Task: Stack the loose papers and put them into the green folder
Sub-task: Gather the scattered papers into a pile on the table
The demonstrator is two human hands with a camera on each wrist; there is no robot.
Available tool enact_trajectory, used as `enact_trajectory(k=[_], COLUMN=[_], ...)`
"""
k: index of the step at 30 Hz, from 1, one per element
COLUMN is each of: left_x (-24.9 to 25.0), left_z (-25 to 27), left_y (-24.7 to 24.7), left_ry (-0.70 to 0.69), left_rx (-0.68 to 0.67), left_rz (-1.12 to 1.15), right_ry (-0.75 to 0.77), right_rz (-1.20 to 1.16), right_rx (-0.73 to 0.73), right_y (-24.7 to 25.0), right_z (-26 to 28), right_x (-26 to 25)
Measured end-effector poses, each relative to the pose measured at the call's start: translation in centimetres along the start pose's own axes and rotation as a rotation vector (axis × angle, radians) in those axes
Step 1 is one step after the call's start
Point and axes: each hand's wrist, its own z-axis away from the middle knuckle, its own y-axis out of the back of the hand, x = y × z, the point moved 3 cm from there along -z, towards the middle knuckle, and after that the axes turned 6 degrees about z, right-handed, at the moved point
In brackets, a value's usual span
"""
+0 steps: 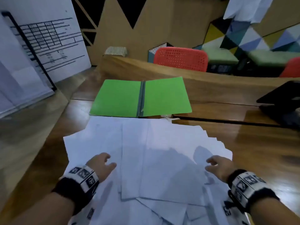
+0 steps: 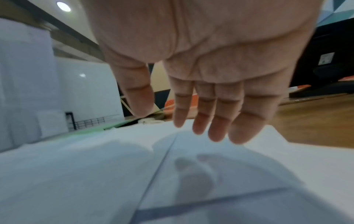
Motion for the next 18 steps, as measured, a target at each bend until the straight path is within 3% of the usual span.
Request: enact_trajectory(k=[3, 7, 10, 14, 18], left_x=[1.2, 2.4, 3.3, 4.2, 2.5], left_z=[-1.9, -3.1, -3.4, -4.2, -4.7], left_y=[-1.5, -2.9, -3.7, -4.6, -3.8], left_ry=[0.14, 0.225, 0.21, 0.1, 0.112], left_rx=[-0.025, 0.03, 0.029, -0.09, -0.106], left_rz=[0.144, 0.252, 0.306, 0.28, 0.545], right_ry=[-0.113, -0.159, -0.165, -0.072, -0.049], right_rz=[0.004, -0.025, -0.159, -0.162, -0.117], right_rx=[-0.035, -0.068, -0.038, -0.069, -0.042], right_y=[-0.7, -2.1, -3.1, -3.3, -2.0], right_z=[-0.9, -1.2, -1.7, -2.8, -3.4], right_x=[-1.3, -3.6, -5.1, -6.2, -5.6])
